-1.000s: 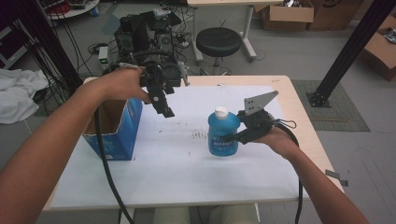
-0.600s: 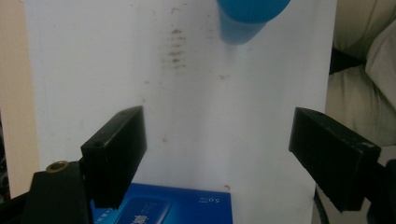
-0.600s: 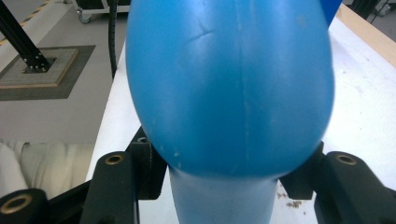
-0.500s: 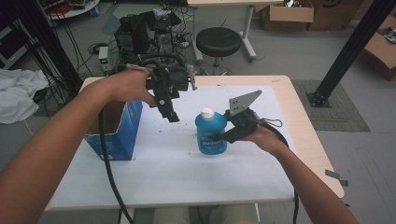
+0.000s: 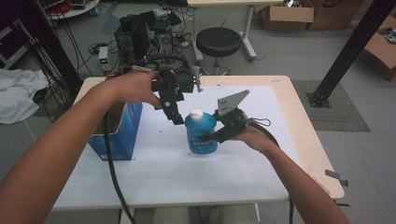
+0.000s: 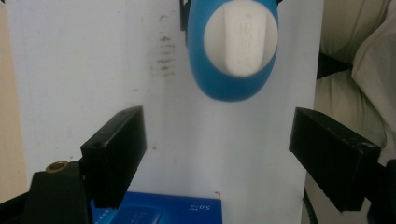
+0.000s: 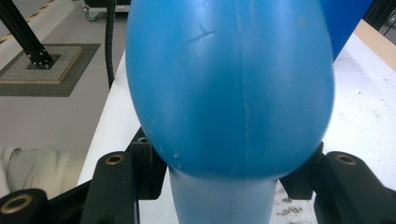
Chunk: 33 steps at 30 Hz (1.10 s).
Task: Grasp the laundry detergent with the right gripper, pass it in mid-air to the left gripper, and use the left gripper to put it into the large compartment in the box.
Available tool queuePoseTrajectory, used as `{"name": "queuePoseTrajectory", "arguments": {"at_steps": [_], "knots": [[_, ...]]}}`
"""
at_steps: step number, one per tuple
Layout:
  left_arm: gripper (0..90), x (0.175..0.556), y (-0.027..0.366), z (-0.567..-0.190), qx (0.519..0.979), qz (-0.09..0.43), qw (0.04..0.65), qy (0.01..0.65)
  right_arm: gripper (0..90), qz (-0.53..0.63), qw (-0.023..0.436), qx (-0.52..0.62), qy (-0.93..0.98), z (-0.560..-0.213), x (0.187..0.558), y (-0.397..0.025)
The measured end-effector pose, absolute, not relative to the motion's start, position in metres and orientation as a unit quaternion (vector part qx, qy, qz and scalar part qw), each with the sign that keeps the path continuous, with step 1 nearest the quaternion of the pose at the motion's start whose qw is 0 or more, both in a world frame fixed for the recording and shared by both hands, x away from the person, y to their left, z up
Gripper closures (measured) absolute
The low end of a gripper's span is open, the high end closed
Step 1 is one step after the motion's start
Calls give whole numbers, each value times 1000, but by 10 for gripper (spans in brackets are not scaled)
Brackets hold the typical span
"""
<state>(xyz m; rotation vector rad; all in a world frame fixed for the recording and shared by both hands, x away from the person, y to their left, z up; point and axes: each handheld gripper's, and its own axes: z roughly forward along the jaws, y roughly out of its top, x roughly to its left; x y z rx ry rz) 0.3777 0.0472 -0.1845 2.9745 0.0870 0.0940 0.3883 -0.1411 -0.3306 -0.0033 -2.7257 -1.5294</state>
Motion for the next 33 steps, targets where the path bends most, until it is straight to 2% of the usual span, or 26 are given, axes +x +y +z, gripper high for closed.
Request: {"name": "queuePoseTrajectory", "arguments": {"at_steps": [33], "knots": [[197, 379, 30, -210, 997, 9, 78, 19, 445, -502, 25, 9, -865, -332, 390, -114]]}}
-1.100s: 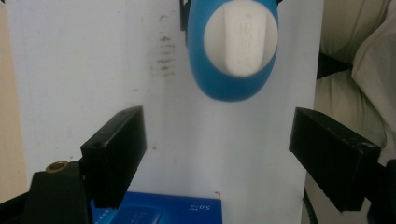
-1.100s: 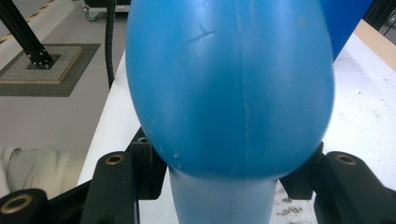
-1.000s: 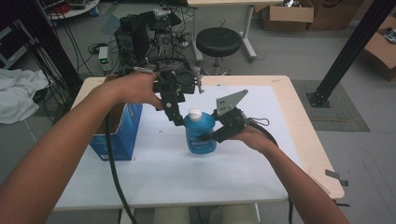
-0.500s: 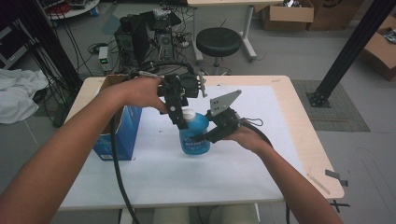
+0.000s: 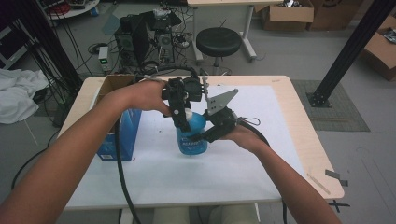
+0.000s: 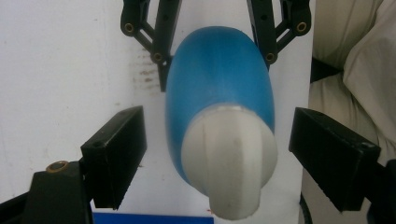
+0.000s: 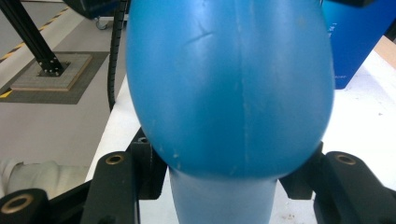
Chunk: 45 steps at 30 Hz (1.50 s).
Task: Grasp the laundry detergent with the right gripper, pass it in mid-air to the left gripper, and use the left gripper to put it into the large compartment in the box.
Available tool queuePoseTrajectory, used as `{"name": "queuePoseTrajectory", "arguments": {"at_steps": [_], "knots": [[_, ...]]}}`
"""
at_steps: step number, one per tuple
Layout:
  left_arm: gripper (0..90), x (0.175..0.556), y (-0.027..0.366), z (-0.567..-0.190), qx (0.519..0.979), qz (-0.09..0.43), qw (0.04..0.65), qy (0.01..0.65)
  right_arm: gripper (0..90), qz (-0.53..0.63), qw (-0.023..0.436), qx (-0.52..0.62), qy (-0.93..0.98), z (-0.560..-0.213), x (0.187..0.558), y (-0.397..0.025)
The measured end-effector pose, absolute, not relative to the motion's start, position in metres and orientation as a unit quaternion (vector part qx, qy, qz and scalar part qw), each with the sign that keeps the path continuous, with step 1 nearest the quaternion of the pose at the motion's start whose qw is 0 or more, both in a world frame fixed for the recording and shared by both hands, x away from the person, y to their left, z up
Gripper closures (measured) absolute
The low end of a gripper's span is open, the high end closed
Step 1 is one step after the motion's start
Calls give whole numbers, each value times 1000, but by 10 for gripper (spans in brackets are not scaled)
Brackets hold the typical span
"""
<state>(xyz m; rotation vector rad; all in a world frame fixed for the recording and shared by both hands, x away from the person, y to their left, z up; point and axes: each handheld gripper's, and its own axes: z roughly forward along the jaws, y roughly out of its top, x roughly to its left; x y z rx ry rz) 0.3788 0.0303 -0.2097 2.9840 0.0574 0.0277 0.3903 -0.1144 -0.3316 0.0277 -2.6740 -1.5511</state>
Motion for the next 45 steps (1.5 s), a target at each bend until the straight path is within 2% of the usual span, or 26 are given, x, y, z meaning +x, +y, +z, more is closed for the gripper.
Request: {"name": "queuePoseTrajectory", "arguments": {"at_steps": [25, 45], "knots": [[212, 380, 25, -227, 998, 7, 69, 10, 443, -504, 35, 6, -863, -329, 390, -116], [273, 380, 25, -228, 997, 6, 73, 4, 442, -502, 36, 4, -864, -330, 390, -116]]}}
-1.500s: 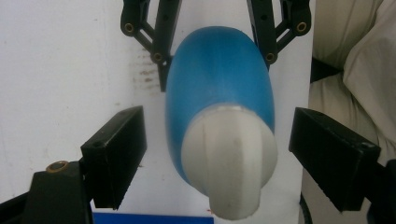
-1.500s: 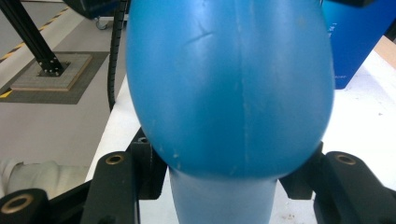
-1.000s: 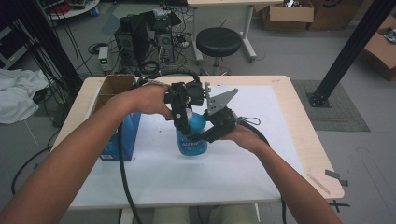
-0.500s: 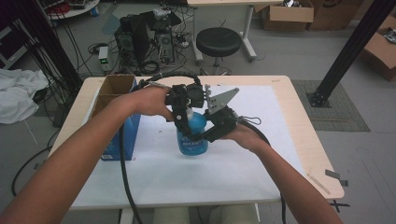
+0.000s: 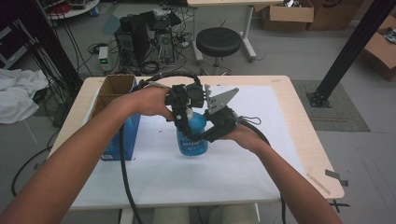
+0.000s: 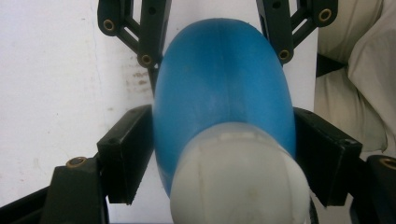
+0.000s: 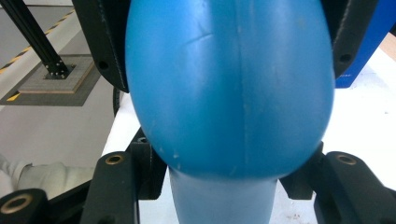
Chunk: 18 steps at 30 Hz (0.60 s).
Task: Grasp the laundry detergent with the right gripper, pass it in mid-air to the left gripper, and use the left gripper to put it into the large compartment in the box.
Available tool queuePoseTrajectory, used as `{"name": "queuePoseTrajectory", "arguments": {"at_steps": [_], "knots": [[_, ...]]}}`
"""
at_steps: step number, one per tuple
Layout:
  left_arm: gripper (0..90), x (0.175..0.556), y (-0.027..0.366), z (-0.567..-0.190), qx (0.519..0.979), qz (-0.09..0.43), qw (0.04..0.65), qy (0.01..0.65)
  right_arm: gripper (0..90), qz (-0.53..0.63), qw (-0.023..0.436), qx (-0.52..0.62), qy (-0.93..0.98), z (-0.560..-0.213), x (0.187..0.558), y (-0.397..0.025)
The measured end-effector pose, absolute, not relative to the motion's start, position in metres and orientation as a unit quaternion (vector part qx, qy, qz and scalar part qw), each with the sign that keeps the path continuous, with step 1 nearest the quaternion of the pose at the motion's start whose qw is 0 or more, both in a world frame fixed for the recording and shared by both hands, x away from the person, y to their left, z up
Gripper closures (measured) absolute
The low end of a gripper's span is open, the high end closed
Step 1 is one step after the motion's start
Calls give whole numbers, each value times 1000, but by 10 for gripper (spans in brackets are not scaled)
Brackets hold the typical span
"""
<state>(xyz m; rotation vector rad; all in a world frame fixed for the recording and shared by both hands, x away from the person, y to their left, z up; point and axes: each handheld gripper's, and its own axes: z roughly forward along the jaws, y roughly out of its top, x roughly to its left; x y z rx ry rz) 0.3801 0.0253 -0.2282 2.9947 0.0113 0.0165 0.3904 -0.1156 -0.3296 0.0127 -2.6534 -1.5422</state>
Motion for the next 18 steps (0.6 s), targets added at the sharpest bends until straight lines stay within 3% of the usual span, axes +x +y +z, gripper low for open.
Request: {"name": "queuePoseTrajectory", "arguments": {"at_steps": [18], "knots": [[324, 380, 27, -228, 997, 5, 79, 1, 442, -502, 36, 2, -864, -331, 391, -115]]}}
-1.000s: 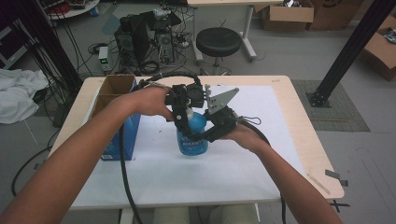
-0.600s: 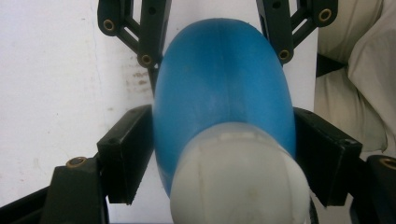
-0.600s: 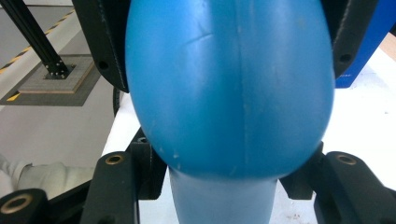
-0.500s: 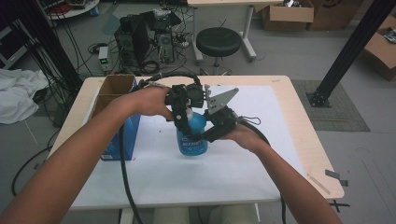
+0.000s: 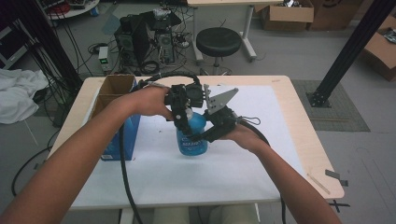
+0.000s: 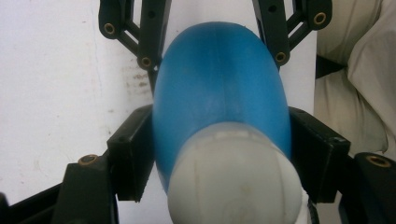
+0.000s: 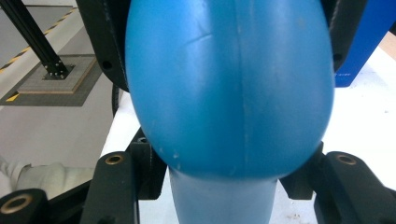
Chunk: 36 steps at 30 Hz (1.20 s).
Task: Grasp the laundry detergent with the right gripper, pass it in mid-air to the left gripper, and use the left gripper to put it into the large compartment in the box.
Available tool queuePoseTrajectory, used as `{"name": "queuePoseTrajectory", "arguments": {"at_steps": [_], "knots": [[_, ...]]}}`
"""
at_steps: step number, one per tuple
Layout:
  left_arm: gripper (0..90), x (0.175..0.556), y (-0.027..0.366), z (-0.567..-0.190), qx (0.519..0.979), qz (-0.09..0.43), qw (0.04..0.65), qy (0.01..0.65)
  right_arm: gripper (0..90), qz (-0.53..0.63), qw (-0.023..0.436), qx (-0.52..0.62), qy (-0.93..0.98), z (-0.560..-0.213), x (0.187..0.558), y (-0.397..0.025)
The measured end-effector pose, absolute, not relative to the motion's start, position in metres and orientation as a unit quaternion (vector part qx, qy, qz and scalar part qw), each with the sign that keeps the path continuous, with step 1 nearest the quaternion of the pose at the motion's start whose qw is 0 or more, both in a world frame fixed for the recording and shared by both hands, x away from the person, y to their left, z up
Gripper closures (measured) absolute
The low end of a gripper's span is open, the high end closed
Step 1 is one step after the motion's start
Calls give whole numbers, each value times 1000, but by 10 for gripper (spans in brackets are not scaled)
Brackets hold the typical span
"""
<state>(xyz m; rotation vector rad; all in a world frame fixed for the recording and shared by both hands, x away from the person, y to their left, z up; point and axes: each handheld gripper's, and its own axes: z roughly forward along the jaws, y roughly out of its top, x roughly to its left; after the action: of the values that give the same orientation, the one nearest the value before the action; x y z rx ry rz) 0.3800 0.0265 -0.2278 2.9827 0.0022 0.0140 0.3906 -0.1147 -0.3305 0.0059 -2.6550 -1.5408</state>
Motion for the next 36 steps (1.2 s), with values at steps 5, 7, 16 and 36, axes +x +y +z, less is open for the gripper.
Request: {"name": "queuePoseTrajectory", "arguments": {"at_steps": [5, 7, 16, 36], "knots": [[332, 380, 26, -228, 997, 6, 78, 1, 442, -499, 36, 2, -866, -331, 390, -115], [344, 380, 26, -229, 997, 6, 79, 0, 442, -499, 35, 2, -866, -331, 391, -115], [368, 379, 25, -229, 997, 6, 77, -3, 442, -497, 34, 2, -867, -331, 390, -115], [379, 379, 21, -227, 997, 10, 80, -9, 428, -498, 22, -3, -867, -331, 387, -118]]}}
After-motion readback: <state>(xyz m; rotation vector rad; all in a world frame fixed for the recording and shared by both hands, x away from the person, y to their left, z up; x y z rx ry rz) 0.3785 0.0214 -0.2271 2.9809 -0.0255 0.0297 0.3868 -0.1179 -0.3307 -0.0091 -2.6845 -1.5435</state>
